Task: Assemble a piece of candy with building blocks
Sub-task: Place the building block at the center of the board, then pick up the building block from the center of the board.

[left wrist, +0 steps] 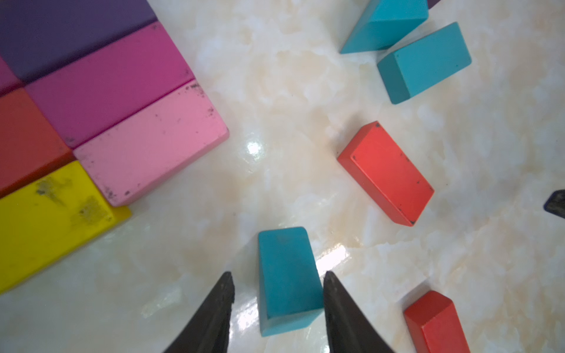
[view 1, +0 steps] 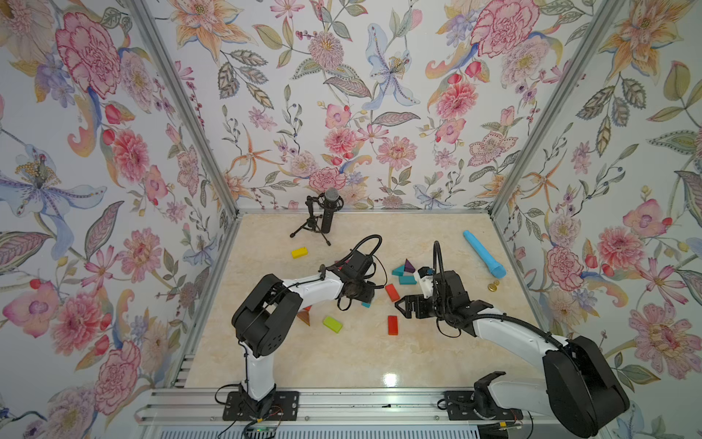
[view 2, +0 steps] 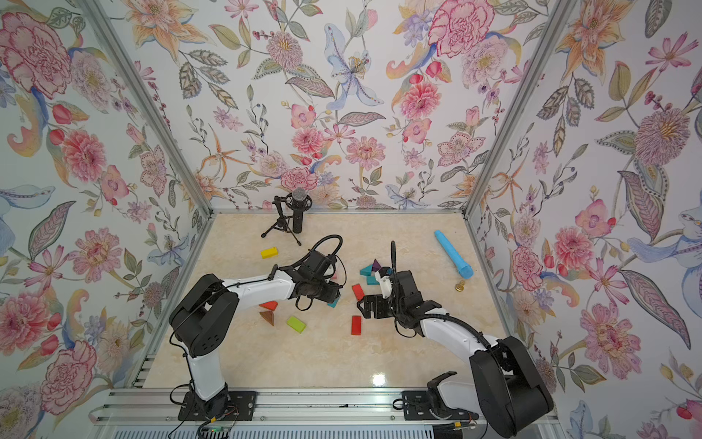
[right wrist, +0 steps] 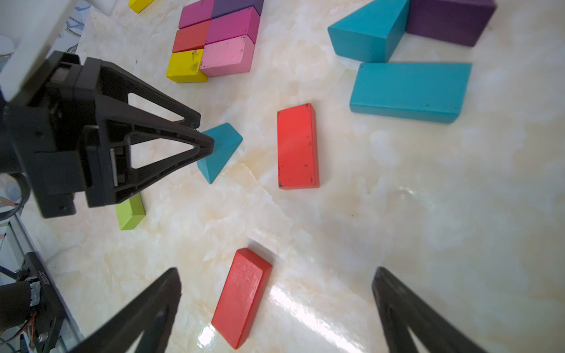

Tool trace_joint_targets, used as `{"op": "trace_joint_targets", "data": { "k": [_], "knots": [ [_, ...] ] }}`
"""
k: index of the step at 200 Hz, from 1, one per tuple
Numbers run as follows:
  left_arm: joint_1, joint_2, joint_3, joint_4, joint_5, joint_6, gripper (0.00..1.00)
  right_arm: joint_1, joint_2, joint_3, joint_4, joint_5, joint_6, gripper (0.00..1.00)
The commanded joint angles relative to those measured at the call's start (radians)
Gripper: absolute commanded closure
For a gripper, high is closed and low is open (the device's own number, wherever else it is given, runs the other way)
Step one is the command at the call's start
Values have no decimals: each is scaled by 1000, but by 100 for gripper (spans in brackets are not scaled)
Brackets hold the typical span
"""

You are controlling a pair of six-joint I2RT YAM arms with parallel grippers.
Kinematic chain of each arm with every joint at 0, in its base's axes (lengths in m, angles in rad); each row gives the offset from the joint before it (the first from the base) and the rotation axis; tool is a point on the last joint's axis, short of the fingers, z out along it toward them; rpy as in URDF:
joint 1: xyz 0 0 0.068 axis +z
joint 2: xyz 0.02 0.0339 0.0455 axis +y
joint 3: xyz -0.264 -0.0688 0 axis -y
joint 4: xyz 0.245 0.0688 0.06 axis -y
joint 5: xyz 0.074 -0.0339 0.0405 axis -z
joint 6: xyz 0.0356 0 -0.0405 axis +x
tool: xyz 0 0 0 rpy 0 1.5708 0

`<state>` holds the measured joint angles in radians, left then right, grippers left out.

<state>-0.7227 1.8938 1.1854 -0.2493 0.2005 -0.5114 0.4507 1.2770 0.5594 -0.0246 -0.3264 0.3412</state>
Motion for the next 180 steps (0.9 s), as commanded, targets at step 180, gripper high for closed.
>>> {"op": "trace_joint_targets", "data": {
  "k": [180],
  "knots": [
    [-22,10,-3,1,17,29,83,-8,-18,-7,16,-39,-28,0]
  ]
}}
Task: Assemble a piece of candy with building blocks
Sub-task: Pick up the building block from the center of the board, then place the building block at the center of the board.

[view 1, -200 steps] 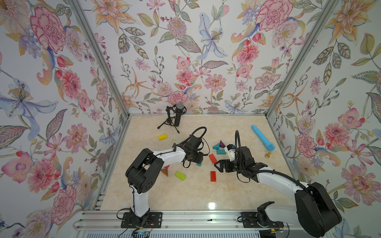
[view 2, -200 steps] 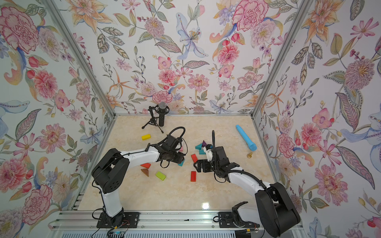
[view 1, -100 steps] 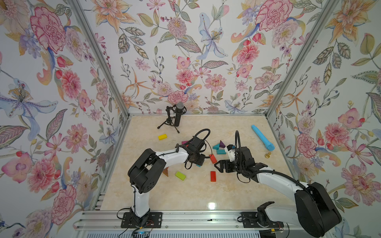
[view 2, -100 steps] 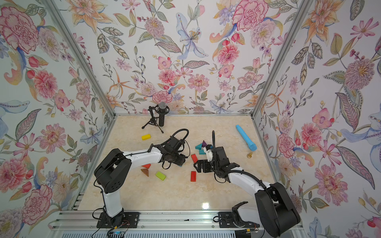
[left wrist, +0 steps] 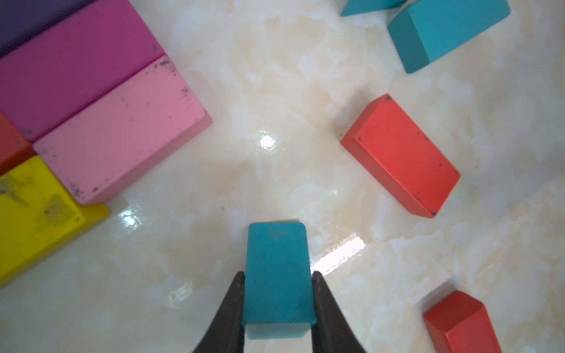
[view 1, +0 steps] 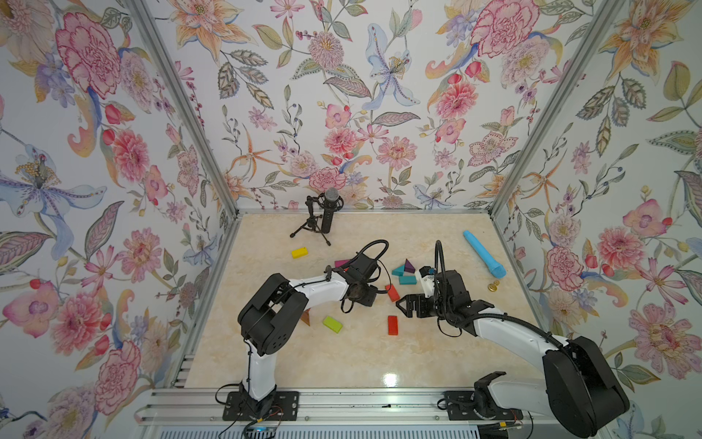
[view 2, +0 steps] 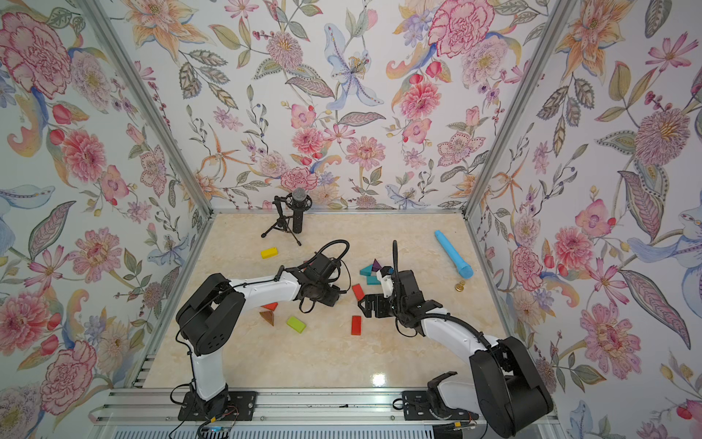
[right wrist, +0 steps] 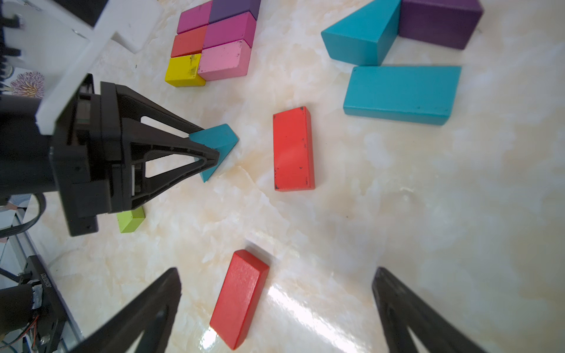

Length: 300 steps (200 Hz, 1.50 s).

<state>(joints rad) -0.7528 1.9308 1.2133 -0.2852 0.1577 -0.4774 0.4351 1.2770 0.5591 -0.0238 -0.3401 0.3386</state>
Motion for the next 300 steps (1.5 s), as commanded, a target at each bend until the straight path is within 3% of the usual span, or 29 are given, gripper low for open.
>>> {"op": "trace_joint_targets", "data": {
  "k": [1,50,95,144,187,246,278,300],
  "knots": [
    [10,-29,-34,40,64,-5,83,10,-19,-6,14,-25,-27,0],
    [179,-179,-239,230,489,-19,89,230,-67,40,50,142,-161,0],
    [306,-177,-364,312,728,39,91,385,29,39,251,240,-318,0],
    [312,-187,-399,338,806,61,95,392,221,104,451,125,-389,0],
    [316,-188,-393,343,830,47,96,382,359,161,489,43,-418,0],
    [326,-197,-396,351,855,38,98,378,407,183,426,48,-441,1],
    [326,-202,-406,371,868,19,98,366,417,183,423,47,-446,13],
    [326,-211,-408,374,873,13,98,369,430,199,397,70,-474,14]
  ]
}}
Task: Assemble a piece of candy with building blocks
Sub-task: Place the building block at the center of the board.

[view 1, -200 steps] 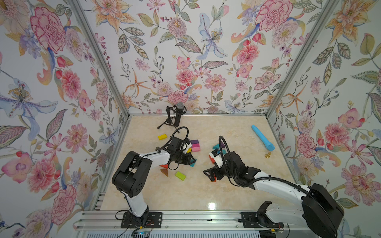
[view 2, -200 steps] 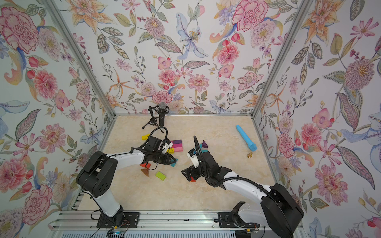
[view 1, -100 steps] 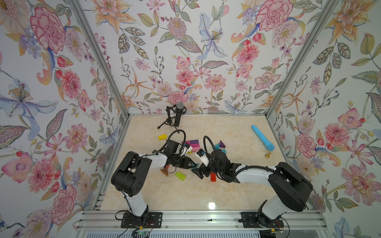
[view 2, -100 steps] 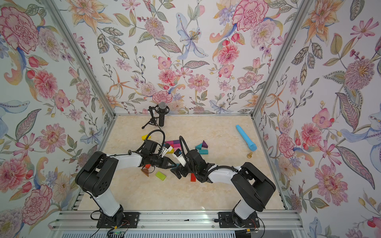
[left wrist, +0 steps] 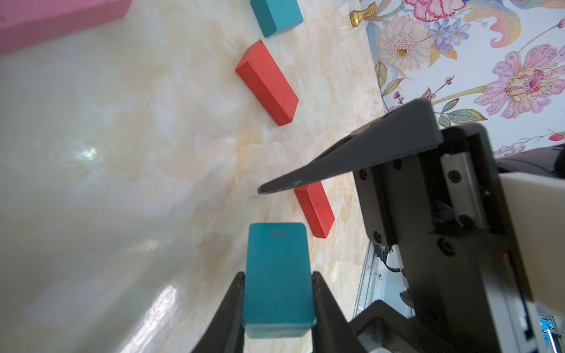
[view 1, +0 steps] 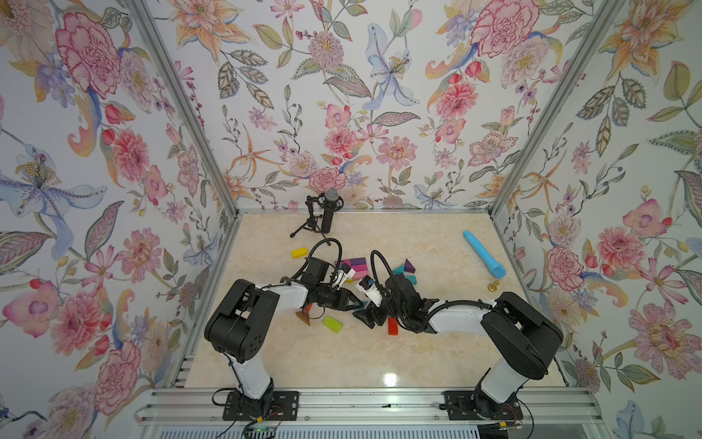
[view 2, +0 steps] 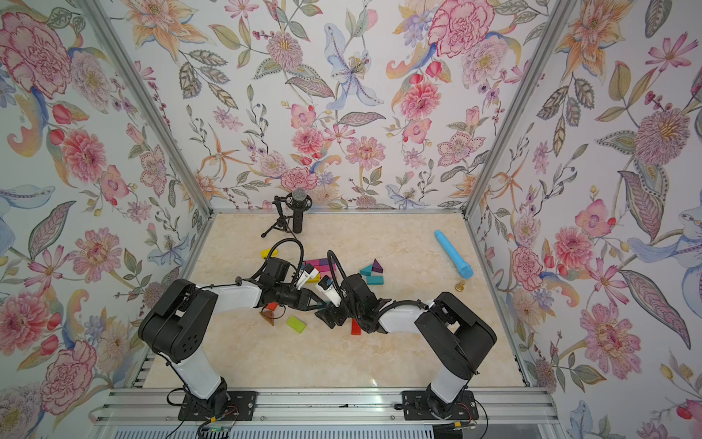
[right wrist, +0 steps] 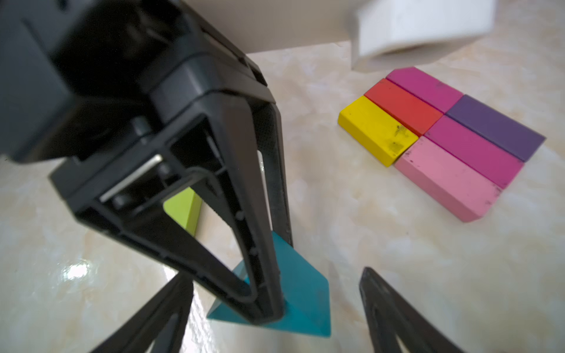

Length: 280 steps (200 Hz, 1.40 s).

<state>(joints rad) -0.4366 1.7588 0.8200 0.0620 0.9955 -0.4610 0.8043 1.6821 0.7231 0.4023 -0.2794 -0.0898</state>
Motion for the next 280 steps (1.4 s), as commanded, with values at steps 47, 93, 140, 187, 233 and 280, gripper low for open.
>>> {"op": "trace_joint_targets", "data": {
  "k": [47,93,140,187,233,280],
  "knots": [
    [10,-35,-20,38,42,-8,98,10,31,43,-32,14,-59,21],
    [10,-25,-13,37,46,-5,98,24,32,51,-39,27,-62,30],
    [10,-16,-8,32,47,-3,98,35,37,58,-48,33,-64,50],
    [10,-13,-1,32,39,-14,86,39,12,37,-45,31,-52,59],
    [24,-36,-12,84,35,-47,46,41,-3,42,-97,72,3,63],
    [58,-141,-82,228,39,-128,25,29,-163,56,-270,133,180,62]
  ]
}}
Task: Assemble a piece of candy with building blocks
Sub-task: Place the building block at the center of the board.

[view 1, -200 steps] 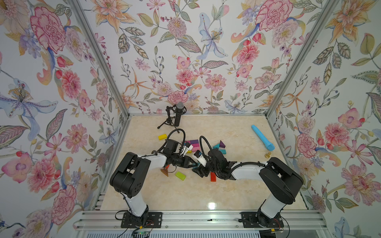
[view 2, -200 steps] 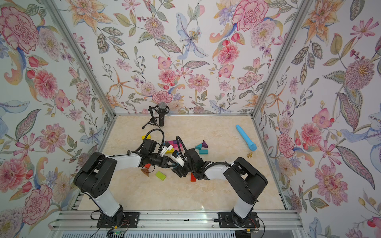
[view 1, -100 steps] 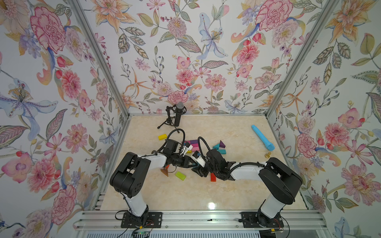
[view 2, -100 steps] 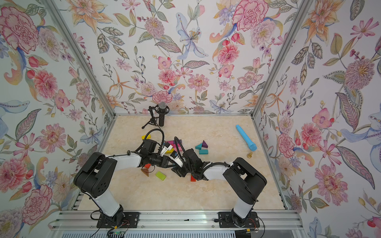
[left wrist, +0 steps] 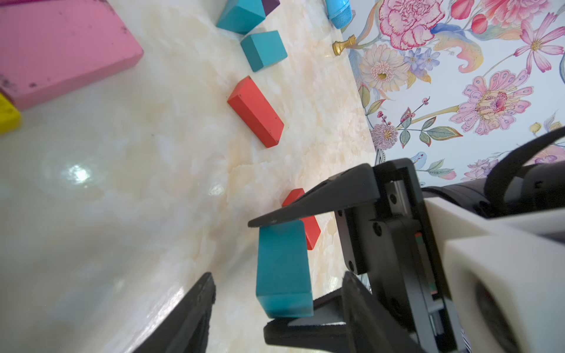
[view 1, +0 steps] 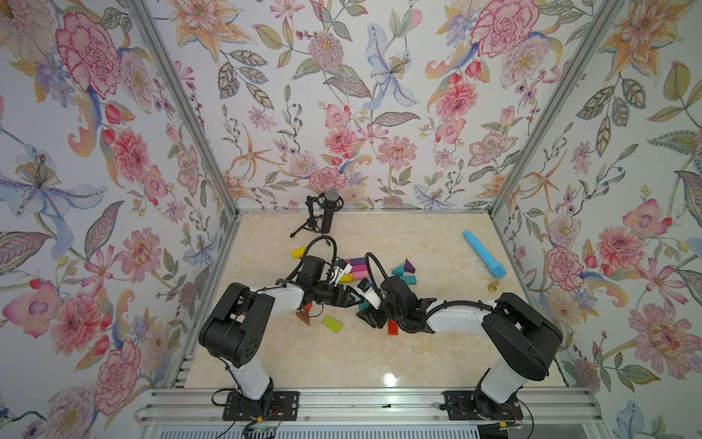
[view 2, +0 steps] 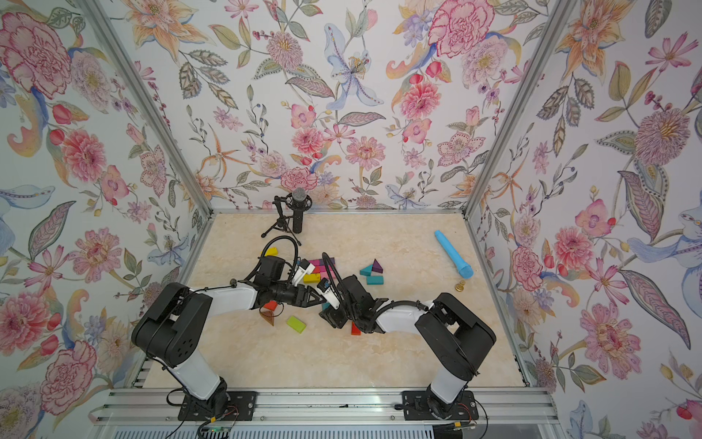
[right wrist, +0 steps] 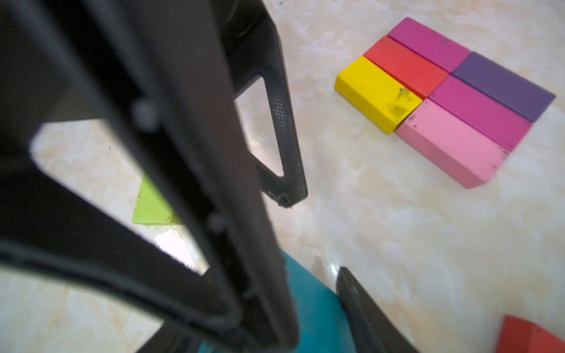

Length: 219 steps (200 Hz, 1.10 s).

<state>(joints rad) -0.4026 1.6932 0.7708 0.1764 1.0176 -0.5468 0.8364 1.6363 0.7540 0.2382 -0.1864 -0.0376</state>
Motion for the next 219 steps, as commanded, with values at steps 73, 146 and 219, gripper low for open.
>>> {"op": "trace_joint_targets", "data": {
  "k": [73,146,219],
  "knots": [
    [90,-386,-52,70,-421,-48,1,15,-192,125,-419,238,387,62],
    [88,-626,-254,67,-811,-97,1,59,35,299,-419,284,518,62],
    [78,-668,-309,88,-818,-81,1,48,242,401,-378,280,619,64]
  ]
}}
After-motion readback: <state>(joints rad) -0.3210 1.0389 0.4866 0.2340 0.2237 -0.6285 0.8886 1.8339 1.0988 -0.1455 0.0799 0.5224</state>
